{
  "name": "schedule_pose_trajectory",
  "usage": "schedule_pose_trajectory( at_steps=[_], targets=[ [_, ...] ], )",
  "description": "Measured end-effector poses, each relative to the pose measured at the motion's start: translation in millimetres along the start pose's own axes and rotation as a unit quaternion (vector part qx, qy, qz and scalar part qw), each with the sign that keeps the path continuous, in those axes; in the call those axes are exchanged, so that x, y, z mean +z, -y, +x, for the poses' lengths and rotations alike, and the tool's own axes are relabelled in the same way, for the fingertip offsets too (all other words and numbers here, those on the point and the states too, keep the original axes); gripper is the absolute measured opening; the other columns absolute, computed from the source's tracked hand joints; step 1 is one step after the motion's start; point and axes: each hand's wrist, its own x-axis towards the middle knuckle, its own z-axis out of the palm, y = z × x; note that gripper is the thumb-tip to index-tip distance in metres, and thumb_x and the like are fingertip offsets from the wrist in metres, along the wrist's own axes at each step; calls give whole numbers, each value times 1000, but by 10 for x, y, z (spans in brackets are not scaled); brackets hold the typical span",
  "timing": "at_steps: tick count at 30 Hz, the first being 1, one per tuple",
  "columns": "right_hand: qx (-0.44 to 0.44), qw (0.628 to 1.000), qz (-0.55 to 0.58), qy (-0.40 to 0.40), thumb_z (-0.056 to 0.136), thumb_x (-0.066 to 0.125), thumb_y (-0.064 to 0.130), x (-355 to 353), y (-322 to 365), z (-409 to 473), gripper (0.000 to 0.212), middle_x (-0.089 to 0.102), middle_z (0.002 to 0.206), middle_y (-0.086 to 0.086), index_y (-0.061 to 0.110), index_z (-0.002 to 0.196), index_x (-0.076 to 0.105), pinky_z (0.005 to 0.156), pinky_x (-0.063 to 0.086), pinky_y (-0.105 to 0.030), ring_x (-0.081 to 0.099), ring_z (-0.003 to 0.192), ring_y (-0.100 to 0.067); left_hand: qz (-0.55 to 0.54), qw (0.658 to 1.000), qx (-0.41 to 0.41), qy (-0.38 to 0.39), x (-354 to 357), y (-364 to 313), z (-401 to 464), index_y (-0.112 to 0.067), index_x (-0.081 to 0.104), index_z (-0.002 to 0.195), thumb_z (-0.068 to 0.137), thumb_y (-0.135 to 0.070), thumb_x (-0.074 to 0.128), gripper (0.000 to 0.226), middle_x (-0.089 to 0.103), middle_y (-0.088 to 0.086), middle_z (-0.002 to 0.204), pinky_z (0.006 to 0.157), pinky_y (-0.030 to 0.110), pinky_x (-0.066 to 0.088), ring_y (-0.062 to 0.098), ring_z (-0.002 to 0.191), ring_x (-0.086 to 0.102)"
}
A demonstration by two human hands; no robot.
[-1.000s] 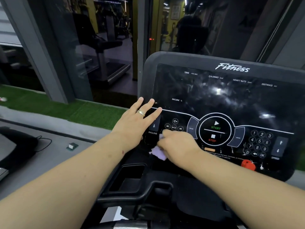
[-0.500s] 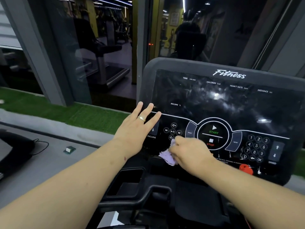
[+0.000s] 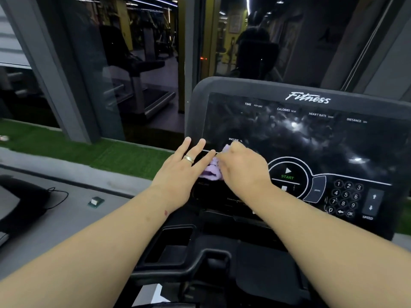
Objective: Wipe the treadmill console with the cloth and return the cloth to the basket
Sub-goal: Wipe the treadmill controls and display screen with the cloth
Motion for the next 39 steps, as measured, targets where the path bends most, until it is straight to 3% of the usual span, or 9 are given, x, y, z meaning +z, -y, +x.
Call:
schedule_pose_trajectory(
  at_steps=[7,13,18,21,23,27,31,35,39],
  targets=[
    [-128,986,-19,108,60,84,20,141,76,-471,18,53,75,-1,21,68,67,44,32,-26,60,52,-27,26,1000,-5,-2,46,39,9,-17,-6,163,77,-14,77,120,-10,-1,171,114,35,40,30,156,-10],
    [26,999,-38,-14,80,64,10,-296,-176,517,14,39,84,0,23,76,59,50,37,-29,59,70,-27,35,999,3,22,-13,45,-10,-17,-13,161,83,-31,78,121,-19,-2,169,121,36,30,30,156,-17],
    [-54,992,40,107,51,88,19,144,119,-478,28,52,73,0,23,62,63,43,32,-25,56,47,-23,21,1000,1,12,13,73,-5,-17,-9,163,78,-33,82,125,-16,-5,170,119,38,33,27,157,-12],
    [-102,983,27,152,72,77,24,54,117,-578,11,55,87,-1,24,80,69,51,36,-30,64,65,-27,38,999,-3,19,-8,32,-16,-17,-13,162,83,-31,78,122,-20,-5,169,120,36,31,27,156,-16],
    [-58,991,-5,124,87,64,28,-136,-47,-252,12,50,95,-2,22,96,67,62,37,-32,64,83,-29,48,999,-4,22,-13,16,-6,-17,-16,161,85,-31,75,120,-23,-3,168,122,35,28,28,156,-19],
    [47,999,-18,6,89,62,18,-335,-268,184,5,40,88,1,18,89,67,56,39,-30,62,73,-29,50,998,-14,25,5,-15,-4,-16,-15,161,83,-22,73,118,-22,0,168,119,36,33,30,156,-17],
    [-26,993,14,116,59,85,18,11,-45,-543,21,50,73,1,21,65,64,42,33,-25,59,51,-25,35,999,-22,20,-7,-107,0,-21,-18,160,81,-13,65,114,-21,4,168,119,35,31,34,155,-17],
    [-102,980,14,172,82,69,25,8,-116,-657,7,55,92,2,25,88,72,57,48,-32,66,76,-28,-6,1000,-9,15,-46,-203,8,-37,-13,160,78,-9,67,118,-20,4,169,121,43,24,35,155,-17],
    [25,998,-48,37,88,63,21,-247,-420,-119,3,43,84,2,20,86,66,53,36,-29,62,72,-27,29,1000,8,-4,-86,-249,154,-36,-6,162,77,-20,74,117,-20,7,169,125,47,17,41,154,-15]
  ],
)
